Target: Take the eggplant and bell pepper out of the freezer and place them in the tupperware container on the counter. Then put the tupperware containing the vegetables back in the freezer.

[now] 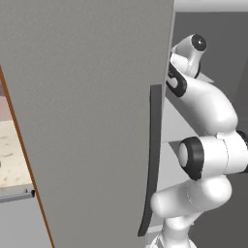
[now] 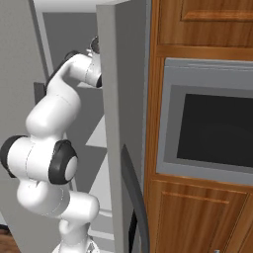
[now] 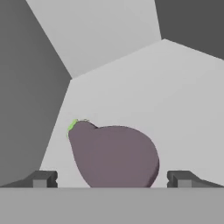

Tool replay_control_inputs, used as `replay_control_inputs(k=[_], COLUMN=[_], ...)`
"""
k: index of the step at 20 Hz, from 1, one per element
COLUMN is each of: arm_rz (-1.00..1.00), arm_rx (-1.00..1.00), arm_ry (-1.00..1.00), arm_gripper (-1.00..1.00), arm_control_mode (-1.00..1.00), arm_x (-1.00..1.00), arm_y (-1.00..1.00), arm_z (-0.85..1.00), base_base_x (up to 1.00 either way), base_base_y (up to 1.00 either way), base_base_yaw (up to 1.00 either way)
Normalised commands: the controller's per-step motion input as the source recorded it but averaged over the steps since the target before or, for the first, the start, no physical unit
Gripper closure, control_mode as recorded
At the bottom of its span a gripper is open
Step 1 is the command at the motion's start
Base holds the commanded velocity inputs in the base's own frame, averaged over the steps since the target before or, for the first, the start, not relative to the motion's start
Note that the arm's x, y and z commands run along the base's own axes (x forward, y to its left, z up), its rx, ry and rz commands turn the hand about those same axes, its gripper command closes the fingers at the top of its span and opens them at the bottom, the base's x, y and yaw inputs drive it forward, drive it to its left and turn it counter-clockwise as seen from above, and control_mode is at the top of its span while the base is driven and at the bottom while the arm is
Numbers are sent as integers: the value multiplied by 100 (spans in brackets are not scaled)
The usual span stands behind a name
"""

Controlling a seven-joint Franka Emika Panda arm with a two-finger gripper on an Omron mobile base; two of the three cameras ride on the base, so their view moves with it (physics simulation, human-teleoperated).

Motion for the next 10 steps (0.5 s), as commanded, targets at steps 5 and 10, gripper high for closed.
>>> replay_control_inputs(k=[5,10], arm_rz=[0,0], arm_rx=[0,0], arm_ry=[3,0], arm_gripper=[-100,-100], arm_control_mode=[-100,-100], arm_x=[19,28], arm_y=[0,0], arm_z=[-13,-8], base_base_x=[0,0], base_base_y=[0,0], base_base_yaw=[0,0])
